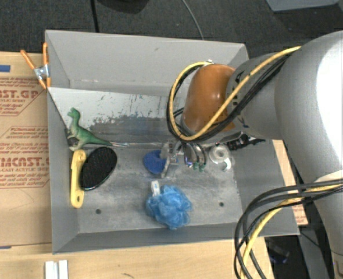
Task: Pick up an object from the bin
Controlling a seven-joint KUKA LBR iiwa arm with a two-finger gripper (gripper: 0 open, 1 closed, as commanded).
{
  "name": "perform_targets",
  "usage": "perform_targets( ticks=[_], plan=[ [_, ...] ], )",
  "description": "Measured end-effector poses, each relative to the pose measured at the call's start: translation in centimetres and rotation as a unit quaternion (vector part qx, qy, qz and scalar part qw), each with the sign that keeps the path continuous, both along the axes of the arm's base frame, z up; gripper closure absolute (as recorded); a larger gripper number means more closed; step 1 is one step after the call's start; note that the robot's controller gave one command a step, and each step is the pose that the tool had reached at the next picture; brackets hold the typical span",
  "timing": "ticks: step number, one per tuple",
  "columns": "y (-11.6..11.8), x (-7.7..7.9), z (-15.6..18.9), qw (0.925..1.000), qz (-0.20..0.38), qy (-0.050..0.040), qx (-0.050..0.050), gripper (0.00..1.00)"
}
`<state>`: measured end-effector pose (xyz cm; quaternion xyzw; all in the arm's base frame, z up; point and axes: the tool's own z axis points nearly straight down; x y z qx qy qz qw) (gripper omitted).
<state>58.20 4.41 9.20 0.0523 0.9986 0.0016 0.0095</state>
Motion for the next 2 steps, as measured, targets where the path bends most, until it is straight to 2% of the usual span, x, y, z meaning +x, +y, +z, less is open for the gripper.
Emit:
perform_targets(
  ticks=[1,2],
  plan=[
    [-0.6,-4.0,-0.4,0.9997,-0.023,0.0005,-0.001,1.0],
    [2.6,-2.3,-0.6,0.9998,-0.021,0.0033,-0.001,1.0]
  ],
)
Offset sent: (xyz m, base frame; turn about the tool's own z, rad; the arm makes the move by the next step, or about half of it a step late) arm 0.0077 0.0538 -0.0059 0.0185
